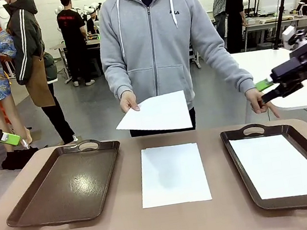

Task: Sort the A4 documents.
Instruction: Receive the A4 Paper.

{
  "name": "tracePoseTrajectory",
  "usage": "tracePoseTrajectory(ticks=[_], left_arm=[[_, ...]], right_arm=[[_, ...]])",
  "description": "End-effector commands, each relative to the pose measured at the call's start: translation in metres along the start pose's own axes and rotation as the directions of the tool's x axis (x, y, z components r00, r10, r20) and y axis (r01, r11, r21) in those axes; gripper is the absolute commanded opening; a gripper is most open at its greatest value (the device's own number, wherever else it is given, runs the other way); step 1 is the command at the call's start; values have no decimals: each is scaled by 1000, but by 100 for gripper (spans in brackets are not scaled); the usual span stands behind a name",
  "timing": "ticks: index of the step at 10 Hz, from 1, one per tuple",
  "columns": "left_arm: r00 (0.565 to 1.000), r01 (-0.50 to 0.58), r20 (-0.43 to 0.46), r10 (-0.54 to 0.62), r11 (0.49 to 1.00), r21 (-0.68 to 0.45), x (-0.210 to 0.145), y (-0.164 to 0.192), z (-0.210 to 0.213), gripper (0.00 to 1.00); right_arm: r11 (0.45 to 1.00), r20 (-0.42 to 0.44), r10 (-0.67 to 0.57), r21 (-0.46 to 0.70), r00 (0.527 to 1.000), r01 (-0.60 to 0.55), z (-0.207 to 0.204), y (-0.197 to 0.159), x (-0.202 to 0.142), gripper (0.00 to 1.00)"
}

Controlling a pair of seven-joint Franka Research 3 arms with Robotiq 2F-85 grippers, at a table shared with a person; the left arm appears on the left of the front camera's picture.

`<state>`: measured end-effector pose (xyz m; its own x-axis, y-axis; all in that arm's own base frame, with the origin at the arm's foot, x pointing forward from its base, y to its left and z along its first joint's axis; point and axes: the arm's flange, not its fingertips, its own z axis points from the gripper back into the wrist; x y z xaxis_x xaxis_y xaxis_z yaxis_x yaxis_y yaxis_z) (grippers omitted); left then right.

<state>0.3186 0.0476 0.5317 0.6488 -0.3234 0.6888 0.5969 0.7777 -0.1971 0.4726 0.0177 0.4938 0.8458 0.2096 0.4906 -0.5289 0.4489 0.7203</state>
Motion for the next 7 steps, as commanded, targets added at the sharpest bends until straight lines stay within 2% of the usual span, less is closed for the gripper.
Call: tracePoseTrajectory(ticks=[1, 4, 7], left_arm=[[1000, 9, 10, -9, 1000, -9, 0, 2, -1, 100], [1000, 9, 10, -9, 1000, -9, 0, 2, -1, 100], [1000, 9, 10, -9, 1000, -9, 0, 2, -1, 100]], right_arm=[[978, -55, -146, 145, 988, 153, -21, -10, 31, 100], [928, -141, -283, 210, 949, 308, -68, -35, 62, 100], [884, -160, -379, 229, 911, 408, -103, -54, 80, 100]])
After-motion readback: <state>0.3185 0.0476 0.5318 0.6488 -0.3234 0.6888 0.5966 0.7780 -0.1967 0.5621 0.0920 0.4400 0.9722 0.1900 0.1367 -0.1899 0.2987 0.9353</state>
